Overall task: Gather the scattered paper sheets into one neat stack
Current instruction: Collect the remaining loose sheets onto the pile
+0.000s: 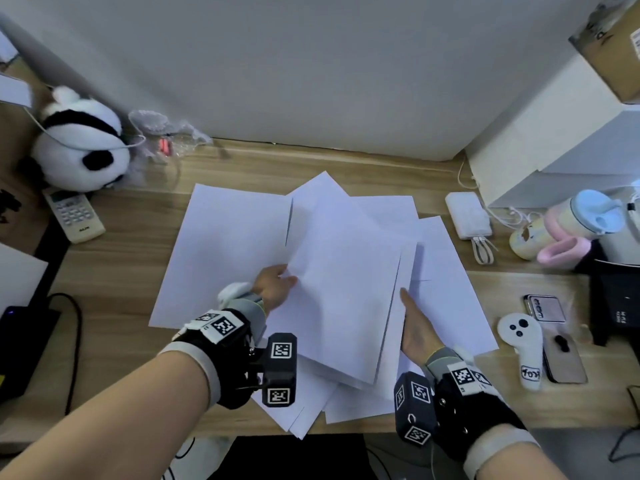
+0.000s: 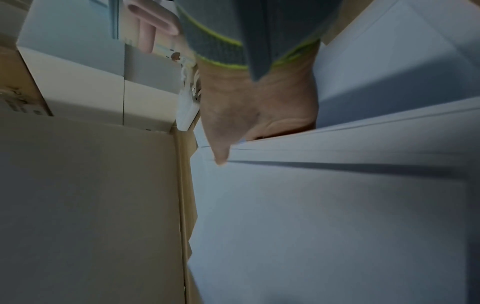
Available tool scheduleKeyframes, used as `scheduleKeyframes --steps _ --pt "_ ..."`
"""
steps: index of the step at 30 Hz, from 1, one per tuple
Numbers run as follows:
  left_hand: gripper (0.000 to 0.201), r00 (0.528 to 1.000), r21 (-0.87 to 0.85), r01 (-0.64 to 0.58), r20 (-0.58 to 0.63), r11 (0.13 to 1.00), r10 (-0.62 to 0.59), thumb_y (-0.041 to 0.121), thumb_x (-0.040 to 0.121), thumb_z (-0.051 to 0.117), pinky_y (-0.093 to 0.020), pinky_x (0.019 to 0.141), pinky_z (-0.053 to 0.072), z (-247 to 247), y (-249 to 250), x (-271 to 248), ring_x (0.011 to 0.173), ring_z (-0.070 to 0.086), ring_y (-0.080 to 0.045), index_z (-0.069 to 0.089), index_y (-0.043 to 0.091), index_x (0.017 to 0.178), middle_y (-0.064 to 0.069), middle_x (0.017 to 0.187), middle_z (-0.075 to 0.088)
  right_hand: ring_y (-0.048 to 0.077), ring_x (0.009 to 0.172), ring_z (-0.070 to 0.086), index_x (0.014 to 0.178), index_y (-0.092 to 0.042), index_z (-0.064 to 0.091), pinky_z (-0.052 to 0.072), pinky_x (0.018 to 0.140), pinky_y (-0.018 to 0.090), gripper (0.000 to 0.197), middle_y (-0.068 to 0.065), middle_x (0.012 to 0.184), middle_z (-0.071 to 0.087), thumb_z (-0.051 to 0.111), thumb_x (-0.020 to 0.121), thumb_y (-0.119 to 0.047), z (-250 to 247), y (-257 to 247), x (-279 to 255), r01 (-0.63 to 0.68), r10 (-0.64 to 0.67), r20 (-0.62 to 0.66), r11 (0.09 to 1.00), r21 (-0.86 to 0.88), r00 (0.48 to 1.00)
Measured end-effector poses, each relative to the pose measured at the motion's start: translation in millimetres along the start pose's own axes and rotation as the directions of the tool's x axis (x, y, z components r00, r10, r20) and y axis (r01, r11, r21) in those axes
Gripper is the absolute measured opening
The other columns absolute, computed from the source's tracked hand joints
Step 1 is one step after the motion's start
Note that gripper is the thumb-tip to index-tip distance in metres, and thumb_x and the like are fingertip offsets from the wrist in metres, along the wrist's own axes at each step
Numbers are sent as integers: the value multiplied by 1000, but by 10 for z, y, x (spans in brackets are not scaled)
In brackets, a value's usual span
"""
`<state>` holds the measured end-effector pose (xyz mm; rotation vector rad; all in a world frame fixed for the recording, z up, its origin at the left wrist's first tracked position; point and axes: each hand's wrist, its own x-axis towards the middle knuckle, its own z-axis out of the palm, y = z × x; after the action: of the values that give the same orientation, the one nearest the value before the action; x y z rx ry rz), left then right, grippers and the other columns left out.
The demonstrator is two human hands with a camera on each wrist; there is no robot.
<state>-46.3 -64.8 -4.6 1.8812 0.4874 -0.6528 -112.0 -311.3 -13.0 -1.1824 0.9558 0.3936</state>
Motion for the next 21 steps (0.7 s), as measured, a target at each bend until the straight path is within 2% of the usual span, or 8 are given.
scheduleKeyframes --steps 2,4,6,9,13,17,19,21 --pt "53 998 13 48 37 999 -48 15 91 57 -34 108 39 84 -65 25 130 47 -30 42 2 140 -15 142 48 30 117 57 132 -8 50 42 104 47 44 12 128 61 56 91 -22 1 54 24 -17 17 5 997 -79 1000" --pt "45 999 9 33 26 999 -33 16 91 57 -30 98 42 89 -84 61 121 54 -28 50 2 133 -17 137 53 30 111 58 133 -3 49 45 100 46 44 16 127 60 56 89 -7 -18 90 41 8 -15 -31 976 -218 999" --pt "28 996 35 -8 -89 999 11 17 89 58 -28 85 45 -17 -72 92 108 61 -29 64 7 114 -17 123 64 30 104 57 131 -1 50 45 97 44 41 18 126 59 51 90 1 -34 107 57 39 -61 -59 948 -316 996" --pt "31 972 161 44 -235 986 -5 22 83 61 -36 92 51 -265 -86 170 108 62 -33 61 17 114 -12 121 63 31 104 58 129 -1 52 44 99 43 39 18 129 59 48 91 3 -60 134 126 60 -100 -99 936 -347 990" --pt "50 990 326 124 -99 937 -97 20 79 68 -29 87 48 -404 -43 202 107 60 -29 54 10 126 -9 122 59 28 104 58 132 -5 52 44 102 43 41 16 128 60 48 91 1 -76 165 177 45 -94 -121 933 -357 988" --pt "35 998 432 54 1 900 -61 17 83 64 -27 75 41 -412 87 108 87 56 -24 66 -5 110 -15 99 64 32 114 58 131 -6 52 44 103 44 40 14 126 61 47 91 0 -58 146 161 29 -84 -128 924 -382 988" --pt "33 1000 470 15 -30 882 -1 15 87 59 -30 79 43 -473 236 49 96 58 -28 64 -7 112 -21 108 63 33 111 59 129 -6 53 44 101 44 38 14 124 62 48 91 -2 -47 135 167 15 -80 -143 913 -407 987" --pt "16 992 491 -26 -95 871 83 10 89 54 -32 83 42 -599 427 -3 109 59 -32 64 1 96 -21 104 60 34 113 59 128 -5 54 44 103 48 38 13 123 63 49 90 -3 -33 126 170 11 -84 -153 905 -426 985"
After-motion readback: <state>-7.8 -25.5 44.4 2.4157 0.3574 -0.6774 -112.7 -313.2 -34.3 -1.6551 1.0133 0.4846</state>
